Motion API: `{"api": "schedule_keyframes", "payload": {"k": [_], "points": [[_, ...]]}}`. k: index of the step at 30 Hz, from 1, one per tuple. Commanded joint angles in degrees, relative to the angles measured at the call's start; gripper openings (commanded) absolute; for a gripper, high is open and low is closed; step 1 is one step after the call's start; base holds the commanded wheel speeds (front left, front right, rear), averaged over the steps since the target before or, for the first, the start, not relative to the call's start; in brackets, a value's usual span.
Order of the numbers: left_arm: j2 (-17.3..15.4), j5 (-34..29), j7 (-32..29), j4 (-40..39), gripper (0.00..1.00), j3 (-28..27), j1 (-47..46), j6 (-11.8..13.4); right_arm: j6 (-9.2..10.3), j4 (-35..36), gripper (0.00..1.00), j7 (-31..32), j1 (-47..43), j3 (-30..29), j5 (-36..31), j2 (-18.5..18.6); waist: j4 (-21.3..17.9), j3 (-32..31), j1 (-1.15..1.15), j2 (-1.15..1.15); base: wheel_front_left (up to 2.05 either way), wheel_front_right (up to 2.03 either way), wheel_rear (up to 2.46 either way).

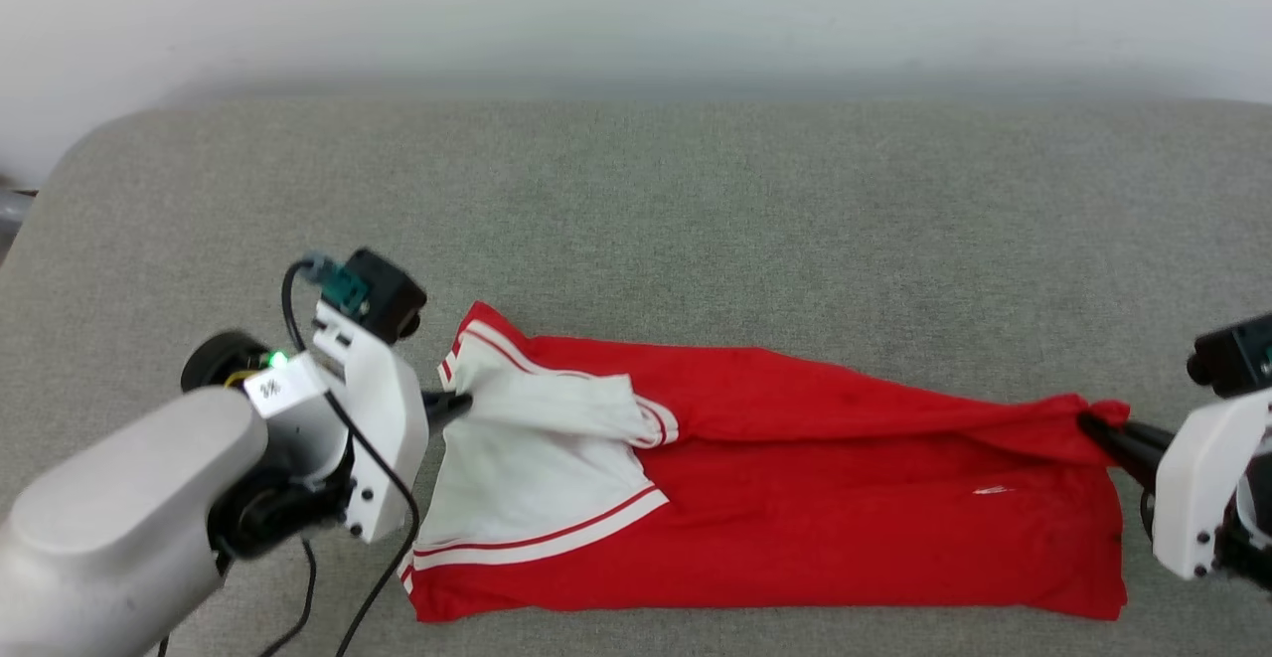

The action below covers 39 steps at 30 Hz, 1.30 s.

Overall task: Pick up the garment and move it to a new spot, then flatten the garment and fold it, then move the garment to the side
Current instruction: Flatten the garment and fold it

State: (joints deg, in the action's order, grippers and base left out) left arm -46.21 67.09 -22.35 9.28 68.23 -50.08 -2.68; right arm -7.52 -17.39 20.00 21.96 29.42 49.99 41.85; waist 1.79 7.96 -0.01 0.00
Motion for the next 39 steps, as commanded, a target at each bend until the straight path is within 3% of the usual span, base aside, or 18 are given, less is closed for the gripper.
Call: {"api": "schedule_keyframes", "payload": {"k": [1, 8, 18, 19, 20, 21, 22, 28, 33, 39], "points": [[-0.2, 0.3, 0.4, -0.2, 0.0, 0.1, 1.1, 0.3, 0.07, 0.3, 0.0, -0.5, -1.3, -0.3, 0.3, 0.3, -0.1, -0.4, 0.01, 0.0, 0.0, 0.0, 0.0], [-2.4, 2.0, 2.5, -1.5, 0.0, 1.2, 7.7, 2.2, 0.07, 2.2, 0.0, -2.0, -8.3, -1.1, 1.3, 0.0, -0.5, -1.1, 0.01, 0.0, 0.0, 0.0, 0.0], [-0.8, 2.5, 3.7, 1.6, 0.0, 2.4, 12.1, 1.9, 0.07, -0.7, 0.0, -0.8, -10.3, 0.9, 0.4, -2.6, -0.6, 1.0, 0.01, 0.0, 0.0, 0.0, 0.0], [-0.7, 2.1, 4.1, 1.9, 0.0, 2.4, 12.1, 2.0, 0.07, -0.8, 0.06, -0.7, -10.1, 1.2, 0.8, -3.0, -0.6, 1.0, 0.01, 0.0, 0.0, 0.0, 0.0], [-0.6, 2.0, 4.8, 2.3, 0.34, 2.2, 12.2, 2.1, 0.07, -0.7, 0.46, -1.0, -9.7, 1.2, 1.2, -3.2, -0.5, 0.9, 0.01, 0.0, 0.0, 0.0, 0.0], [-0.6, 1.0, 6.0, 2.4, 0.82, 2.0, 12.0, 2.3, 0.06, -0.2, 1.0, -1.2, -9.3, 1.2, 1.6, -3.2, -0.6, 0.7, 0.01, 0.0, 0.0, 0.0, 0.0], [-0.5, 0.6, 7.5, 2.6, 1.0, 1.5, 11.8, 2.6, 0.06, 0.4, 1.0, -1.2, -9.1, 1.3, 2.0, -2.8, -0.6, 0.5, 0.01, 0.0, 0.0, 0.0, 0.0], [-0.7, -3.1, 15.9, 1.9, 1.0, 0.1, 13.3, 5.3, 0.06, 4.2, 1.0, -1.9, -8.9, -0.5, 5.7, -0.3, -0.8, -1.7, 0.01, 0.0, 0.0, 0.0, 0.0], [-0.2, -5.2, 23.8, 1.1, 1.0, -2.4, 14.8, 10.3, 0.06, 6.8, 1.0, -1.2, -10.3, -4.1, 10.6, 1.7, -0.8, -2.9, 0.01, 0.0, 0.0, 0.0, 0.0], [1.9, -6.5, 33.1, 1.2, 1.0, -5.2, 17.4, 15.4, 0.05, 3.8, 1.0, 1.3, -11.8, -8.8, 15.4, 2.4, -0.3, -2.7, 0.01, 0.0, 0.0, 0.0, 0.0]]}}
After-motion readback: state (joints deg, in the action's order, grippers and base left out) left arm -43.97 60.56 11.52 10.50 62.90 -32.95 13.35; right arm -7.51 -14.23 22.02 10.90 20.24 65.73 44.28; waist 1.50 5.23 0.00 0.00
